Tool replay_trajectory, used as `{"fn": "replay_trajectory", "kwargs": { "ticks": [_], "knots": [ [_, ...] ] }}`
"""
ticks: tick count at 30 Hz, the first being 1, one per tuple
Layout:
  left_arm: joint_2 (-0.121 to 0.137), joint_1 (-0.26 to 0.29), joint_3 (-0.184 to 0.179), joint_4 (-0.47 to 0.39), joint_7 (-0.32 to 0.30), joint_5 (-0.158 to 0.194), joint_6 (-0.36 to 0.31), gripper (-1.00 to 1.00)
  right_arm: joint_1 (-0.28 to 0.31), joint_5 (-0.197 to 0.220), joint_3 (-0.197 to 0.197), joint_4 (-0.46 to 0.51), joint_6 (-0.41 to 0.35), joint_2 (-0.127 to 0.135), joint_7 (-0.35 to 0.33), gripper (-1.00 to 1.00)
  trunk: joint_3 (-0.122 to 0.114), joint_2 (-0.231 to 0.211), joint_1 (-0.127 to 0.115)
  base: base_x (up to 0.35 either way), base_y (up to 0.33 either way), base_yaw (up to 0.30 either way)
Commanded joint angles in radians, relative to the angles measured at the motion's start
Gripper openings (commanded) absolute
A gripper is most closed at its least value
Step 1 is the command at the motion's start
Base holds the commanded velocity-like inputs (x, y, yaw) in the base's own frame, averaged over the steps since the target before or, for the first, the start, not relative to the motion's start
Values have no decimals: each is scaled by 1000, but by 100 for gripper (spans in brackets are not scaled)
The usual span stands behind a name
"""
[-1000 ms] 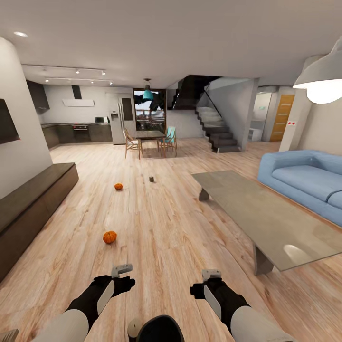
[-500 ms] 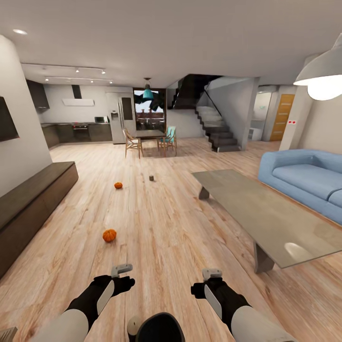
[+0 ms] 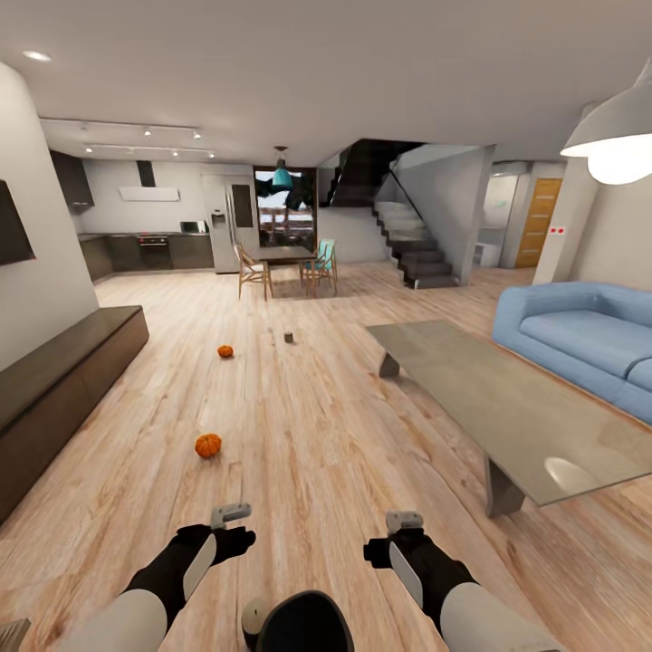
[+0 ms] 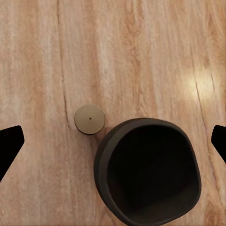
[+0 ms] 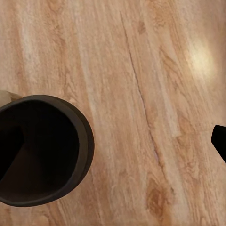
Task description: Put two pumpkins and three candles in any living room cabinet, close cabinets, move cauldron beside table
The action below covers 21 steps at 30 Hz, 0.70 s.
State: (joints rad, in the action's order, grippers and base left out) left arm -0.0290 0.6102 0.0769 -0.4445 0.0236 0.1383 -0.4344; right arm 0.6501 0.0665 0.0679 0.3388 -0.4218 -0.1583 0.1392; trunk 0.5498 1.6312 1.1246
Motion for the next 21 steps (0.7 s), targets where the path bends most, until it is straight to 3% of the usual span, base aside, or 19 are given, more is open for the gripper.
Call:
{"fn": "replay_trajectory", "kwargs": {
  "ticks": [1,21],
  "knots": [
    [-2,0,6,-2,2,9,-6,100,0,7,8,2,-5,0,6,100,4,8,4,0,0,0],
    [-2,0,6,-2,2,7,-6,100,0,5,15,9,41,2,-7,100,67,148,81,0,0,0]
  ]
}}
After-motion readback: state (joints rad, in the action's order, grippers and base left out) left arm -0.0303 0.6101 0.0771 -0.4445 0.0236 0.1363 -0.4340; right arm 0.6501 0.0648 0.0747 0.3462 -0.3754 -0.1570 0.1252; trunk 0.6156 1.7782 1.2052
